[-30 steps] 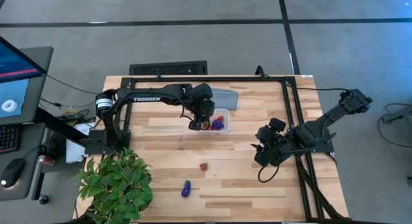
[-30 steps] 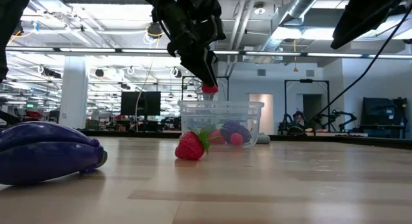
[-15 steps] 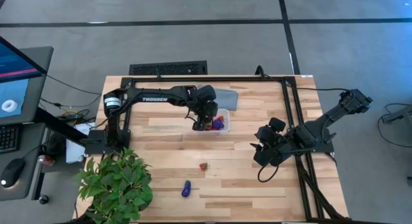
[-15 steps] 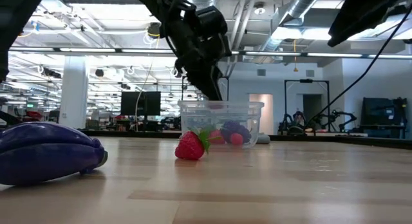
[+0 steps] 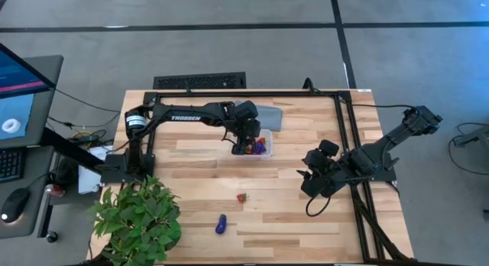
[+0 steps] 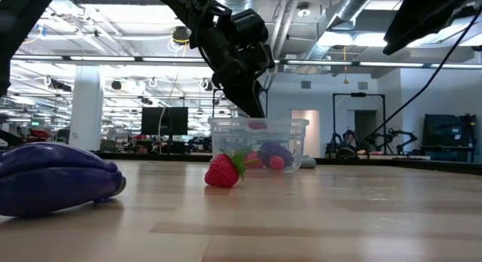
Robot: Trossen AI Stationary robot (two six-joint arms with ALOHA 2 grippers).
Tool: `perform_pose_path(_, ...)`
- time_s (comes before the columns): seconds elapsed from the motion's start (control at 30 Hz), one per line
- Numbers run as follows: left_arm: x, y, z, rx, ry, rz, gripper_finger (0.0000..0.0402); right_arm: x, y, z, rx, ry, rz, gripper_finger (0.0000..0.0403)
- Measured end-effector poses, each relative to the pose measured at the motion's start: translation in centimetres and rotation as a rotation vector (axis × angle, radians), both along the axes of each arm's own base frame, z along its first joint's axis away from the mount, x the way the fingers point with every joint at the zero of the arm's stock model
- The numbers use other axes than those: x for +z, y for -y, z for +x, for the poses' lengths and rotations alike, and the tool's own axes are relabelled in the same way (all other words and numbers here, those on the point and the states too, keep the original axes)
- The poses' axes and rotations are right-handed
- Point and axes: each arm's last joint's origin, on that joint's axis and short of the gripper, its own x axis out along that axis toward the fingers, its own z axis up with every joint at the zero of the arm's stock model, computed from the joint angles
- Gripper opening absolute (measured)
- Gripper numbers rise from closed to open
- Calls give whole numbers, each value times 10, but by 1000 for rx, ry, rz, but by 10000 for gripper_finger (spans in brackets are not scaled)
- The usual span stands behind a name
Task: Pick and placing Produce into tupperware
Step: Put the red strawberry into the transparent bin
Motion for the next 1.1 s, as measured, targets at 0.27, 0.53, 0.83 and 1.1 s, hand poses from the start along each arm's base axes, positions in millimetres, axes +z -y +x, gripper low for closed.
perform_pose_path(0.27,0,-1,0,11,-1,13,166,0,0,0,-1,1,-2,235)
perform_pose_path(0.53,0,-1,0,17,-2,17,213,0,0,0,-1,0,-2,235)
perform_pose_path(0.83,21,3,-6,13,55,-65,219,0,0,0,-1,-1,-3,235)
perform_pose_path(1.1,58,16,-28,-28,72,-115,217,-1,1,-1,0,-17,-14,235)
